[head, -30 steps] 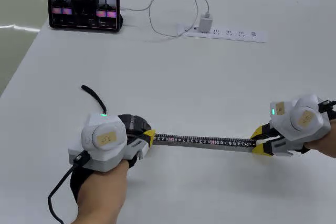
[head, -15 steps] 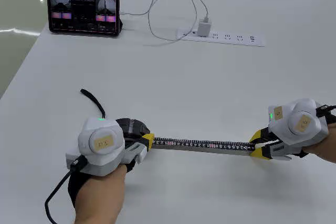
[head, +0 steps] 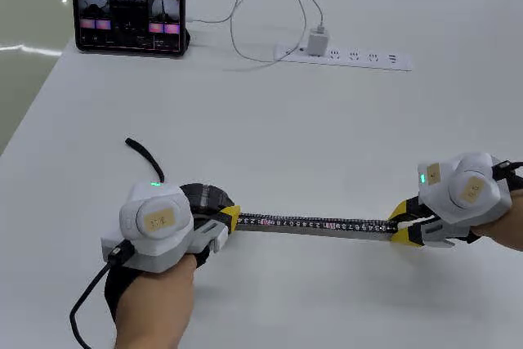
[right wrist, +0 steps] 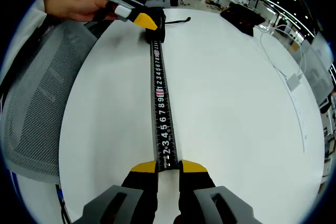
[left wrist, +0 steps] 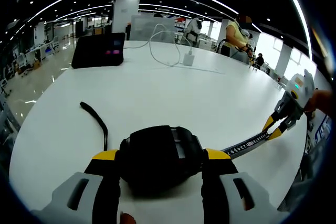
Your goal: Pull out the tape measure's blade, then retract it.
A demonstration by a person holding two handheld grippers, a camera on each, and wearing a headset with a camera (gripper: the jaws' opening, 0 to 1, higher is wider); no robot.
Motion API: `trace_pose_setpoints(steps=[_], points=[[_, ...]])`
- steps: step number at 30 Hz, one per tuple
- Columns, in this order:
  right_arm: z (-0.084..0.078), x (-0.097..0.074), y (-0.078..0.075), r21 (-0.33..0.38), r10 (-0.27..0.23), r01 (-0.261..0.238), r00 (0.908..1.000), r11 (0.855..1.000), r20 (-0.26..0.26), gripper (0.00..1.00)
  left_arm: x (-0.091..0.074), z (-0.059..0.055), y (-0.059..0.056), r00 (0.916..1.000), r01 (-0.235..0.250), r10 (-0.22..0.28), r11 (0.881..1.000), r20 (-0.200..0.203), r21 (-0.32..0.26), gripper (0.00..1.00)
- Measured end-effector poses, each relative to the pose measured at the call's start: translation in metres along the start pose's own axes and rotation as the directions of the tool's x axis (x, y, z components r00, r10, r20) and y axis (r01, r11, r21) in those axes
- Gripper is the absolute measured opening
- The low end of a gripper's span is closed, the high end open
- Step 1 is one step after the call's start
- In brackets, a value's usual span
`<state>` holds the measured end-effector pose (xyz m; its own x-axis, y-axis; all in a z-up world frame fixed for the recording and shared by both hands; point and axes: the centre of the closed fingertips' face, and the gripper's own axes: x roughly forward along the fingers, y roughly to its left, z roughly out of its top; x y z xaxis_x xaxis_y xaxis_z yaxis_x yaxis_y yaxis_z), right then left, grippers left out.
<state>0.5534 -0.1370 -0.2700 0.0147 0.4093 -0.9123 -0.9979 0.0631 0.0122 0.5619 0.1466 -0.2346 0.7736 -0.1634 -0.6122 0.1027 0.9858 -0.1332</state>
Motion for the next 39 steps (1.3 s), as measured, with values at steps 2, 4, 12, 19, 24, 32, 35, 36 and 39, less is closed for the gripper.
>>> trace_pose_setpoints(steps=[2, 4, 12, 19, 24, 32, 35, 36, 39], points=[[0.0, 0.0, 0.0, -0.003, 0.0, 0.0, 1.0, 1.0, -0.003, 0.1, 0.0, 0.0, 0.0, 1.0, 0.001, -0.001, 1.0, -0.002, 0.002, 0.58], [-0.001, 0.0, 0.0, -0.003, -0.001, 0.001, 1.0, 1.0, -0.004, 0.1, 0.0, 0.0, 0.0, 1.0, 0.001, -0.001, 1.0, -0.004, 0.005, 0.57], [0.0, -0.001, 0.001, 0.003, 0.001, -0.001, 1.0, 1.0, -0.002, 0.1, 0.0, -0.001, 0.001, 0.9998, 0.007, -0.007, 1.0, -0.017, 0.005, 0.56], [0.002, -0.001, 0.001, 0.003, -0.003, 0.003, 1.0, 1.0, -0.004, 0.1, 0.0, -0.001, 0.0, 0.9998, 0.008, -0.008, 1.0, -0.017, 0.001, 0.56], [0.005, 0.001, 0.003, 0.005, -0.002, 0.002, 0.9999, 1.0, 0.013, 0.1, 0.0, -0.001, 0.0, 0.9998, 0.012, -0.012, 1.0, -0.018, -0.003, 0.56], [0.015, 0.005, 0.001, -0.009, -0.001, 0.001, 0.9996, 1.0, 0.028, 0.1, 0.0, -0.001, 0.0, 0.9996, 0.018, -0.019, 1.0, -0.02, -0.016, 0.56], [0.019, 0.006, 0.001, -0.01, -0.001, 0.001, 0.9994, 1.0, 0.034, 0.1, -0.001, -0.001, 0.0, 0.9996, 0.021, -0.021, 1.0, -0.019, -0.023, 0.56], [0.02, 0.007, 0.0, -0.01, 0.0, 0.0, 0.9994, 1.0, 0.036, 0.1, -0.001, -0.001, 0.0, 0.9996, 0.022, -0.022, 0.999, -0.019, -0.024, 0.56], [0.023, 0.008, 0.0, -0.011, -0.001, 0.001, 0.9991, 1.0, 0.042, 0.1, -0.001, -0.001, 0.0, 0.9995, 0.024, -0.025, 0.999, -0.018, -0.032, 0.56]])
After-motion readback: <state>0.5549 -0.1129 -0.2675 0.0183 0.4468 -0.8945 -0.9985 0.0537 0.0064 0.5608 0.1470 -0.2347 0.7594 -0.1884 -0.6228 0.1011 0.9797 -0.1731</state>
